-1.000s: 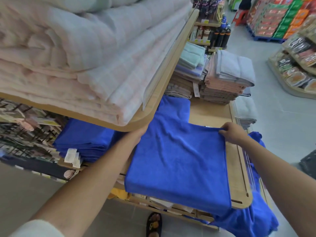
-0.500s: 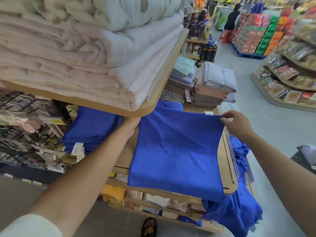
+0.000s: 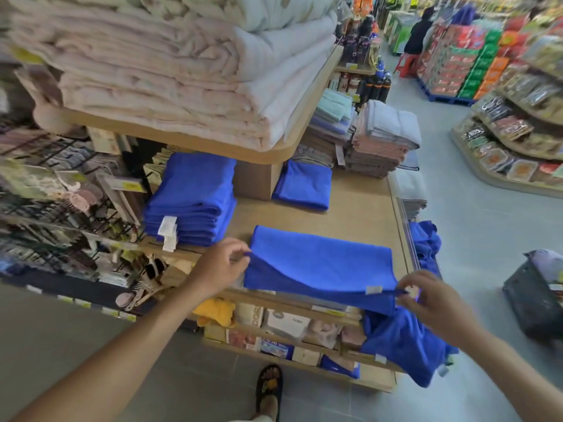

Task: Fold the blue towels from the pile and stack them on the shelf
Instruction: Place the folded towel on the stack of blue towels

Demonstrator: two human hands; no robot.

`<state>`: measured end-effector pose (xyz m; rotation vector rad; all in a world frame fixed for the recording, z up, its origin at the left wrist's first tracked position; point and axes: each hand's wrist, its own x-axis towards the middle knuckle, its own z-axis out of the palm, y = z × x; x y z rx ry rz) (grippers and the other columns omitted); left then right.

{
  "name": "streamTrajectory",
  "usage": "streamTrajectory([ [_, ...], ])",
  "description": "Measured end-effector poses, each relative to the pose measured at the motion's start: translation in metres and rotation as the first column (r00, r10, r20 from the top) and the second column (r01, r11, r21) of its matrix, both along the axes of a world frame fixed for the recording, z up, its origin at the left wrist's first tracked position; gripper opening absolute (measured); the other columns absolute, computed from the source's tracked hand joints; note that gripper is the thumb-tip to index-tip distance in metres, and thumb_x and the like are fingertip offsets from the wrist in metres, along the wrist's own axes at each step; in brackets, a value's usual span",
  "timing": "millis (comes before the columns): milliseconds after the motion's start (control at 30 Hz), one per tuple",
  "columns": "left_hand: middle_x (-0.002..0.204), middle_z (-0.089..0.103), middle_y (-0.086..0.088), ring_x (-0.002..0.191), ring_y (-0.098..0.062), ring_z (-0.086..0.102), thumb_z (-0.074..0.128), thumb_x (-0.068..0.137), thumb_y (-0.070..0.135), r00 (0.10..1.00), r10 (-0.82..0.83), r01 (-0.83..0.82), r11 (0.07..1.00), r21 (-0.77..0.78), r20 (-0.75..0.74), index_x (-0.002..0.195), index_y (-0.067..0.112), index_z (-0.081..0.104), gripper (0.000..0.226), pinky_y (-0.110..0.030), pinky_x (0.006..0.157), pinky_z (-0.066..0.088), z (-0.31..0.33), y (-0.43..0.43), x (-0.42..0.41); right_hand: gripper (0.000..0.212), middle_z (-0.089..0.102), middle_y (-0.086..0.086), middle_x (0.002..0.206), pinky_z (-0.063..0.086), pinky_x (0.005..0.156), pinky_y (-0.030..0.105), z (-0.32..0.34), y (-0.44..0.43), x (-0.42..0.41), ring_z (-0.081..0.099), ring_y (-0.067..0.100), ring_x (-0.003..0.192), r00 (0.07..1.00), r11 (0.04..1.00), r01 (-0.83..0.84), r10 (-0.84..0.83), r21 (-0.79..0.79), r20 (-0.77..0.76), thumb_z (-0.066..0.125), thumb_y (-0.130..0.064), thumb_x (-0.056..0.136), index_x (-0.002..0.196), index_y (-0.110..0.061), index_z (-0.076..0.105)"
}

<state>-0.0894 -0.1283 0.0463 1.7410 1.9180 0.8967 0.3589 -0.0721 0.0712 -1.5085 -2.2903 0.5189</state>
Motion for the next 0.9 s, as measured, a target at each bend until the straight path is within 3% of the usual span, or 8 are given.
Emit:
streamTrajectory([
  [67,0.12,0.063,0.008,0.114,-0.009,0.059,0.067,0.092,0.02,0.988,-0.067,0.05,0.991,-0.122,-0.142,0.104,0.023,0.075,0.014,-0.023,0.097,0.045,-0.021,-0.007,0.002,0.034,0.058,-0.022,0.107,0.05,0.063,0.028,-0.021,-0.012,0.0,0.06,0.004,0.065,0.99,0.998,-0.033,0.04,-0.054,0.136,0.076,-0.024,0.089,0.087,-0.052,0.056],
  [167,0.135,0.053,0.009,0.129,-0.013,0.048,0.056,0.092,0.02,0.948,-0.144,0.067,0.963,-0.262,-0.285,0.113,0.031,0.074,0.03,-0.032,0.107,0.042,-0.029,-0.011,0.002,0.023,0.051,-0.024,0.123,0.054,0.071,0.031,-0.032,-0.018,-0.003,0.059,0.004,0.082,0.939,0.992,-0.036,0.075,-0.119,0.335,0.067,-0.04,0.091,0.112,-0.045,0.06],
  [300,0.131,0.055,0.012,0.125,-0.014,0.048,0.043,0.077,0.012,0.948,-0.013,0.022,0.999,0.025,-0.317,0.117,0.03,0.069,0.051,-0.035,0.105,0.044,-0.018,0.0,0.017,0.024,0.056,-0.02,0.124,0.05,0.068,0.024,-0.028,-0.009,-0.025,0.063,0.005,0.084,0.983,0.999,0.012,-0.018,0.031,0.185,0.063,-0.04,0.094,0.118,-0.038,0.064],
  [400,0.151,0.046,0.003,0.142,-0.017,0.037,0.044,0.095,0.016,0.951,-0.095,0.101,0.995,0.003,-0.295,0.142,0.019,0.055,0.049,-0.036,0.116,0.034,-0.014,0.03,0.05,0.044,0.055,-0.003,0.142,0.046,0.098,0.033,-0.036,0.017,-0.058,0.054,0.02,0.127,0.987,0.994,0.02,-0.037,0.103,0.158,0.059,-0.038,0.1,0.14,-0.022,0.057],
  [500,0.168,0.018,-0.002,0.156,-0.018,0.011,0.035,0.107,0.041,0.921,-0.182,0.11,0.97,-0.218,-0.345,0.16,0.014,0.023,0.061,-0.04,0.126,0.014,-0.028,0.063,0.072,0.064,0.03,0.002,0.165,0.024,0.123,0.039,-0.051,0.044,-0.085,0.024,0.023,0.153,0.959,0.996,0.085,-0.078,-0.014,0.271,0.042,-0.051,0.105,0.158,-0.016,0.033],
  [567,0.171,0.006,0.001,0.157,-0.017,0.002,0.028,0.106,0.052,0.896,-0.207,0.079,0.945,-0.317,-0.394,0.162,0.016,0.01,0.069,-0.042,0.127,0.007,-0.041,0.081,0.071,0.072,0.017,-0.002,0.17,0.015,0.126,0.041,-0.065,0.058,-0.087,0.01,0.019,0.157,0.941,0.99,0.132,-0.107,-0.056,0.32,0.03,-0.06,0.104,0.162,-0.019,0.022],
  [667,0.171,-0.001,0.004,0.157,-0.015,-0.004,0.023,0.105,0.056,0.847,-0.242,0.09,0.943,-0.321,-0.474,0.163,0.02,0.003,0.071,-0.04,0.127,0.001,-0.057,0.104,0.06,0.08,0.005,-0.01,0.171,0.009,0.127,0.045,-0.079,0.077,-0.082,-0.001,0.012,0.158,0.93,0.988,0.147,-0.125,-0.039,0.346,0.014,-0.071,0.097,0.164,-0.027,0.01],
  [900,0.17,0.009,0.004,0.157,-0.014,0.003,0.026,0.102,0.058,0.808,-0.17,0.054,0.975,-0.217,-0.564,0.163,0.021,0.01,0.072,-0.04,0.127,0.002,-0.075,0.144,0.056,0.075,0.015,-0.012,0.17,0.013,0.126,0.048,-0.088,0.12,-0.08,0.009,0.012,0.157,0.929,0.987,0.154,-0.159,0.043,0.334,0.017,-0.07,0.098,0.162,-0.033,0.018],
])
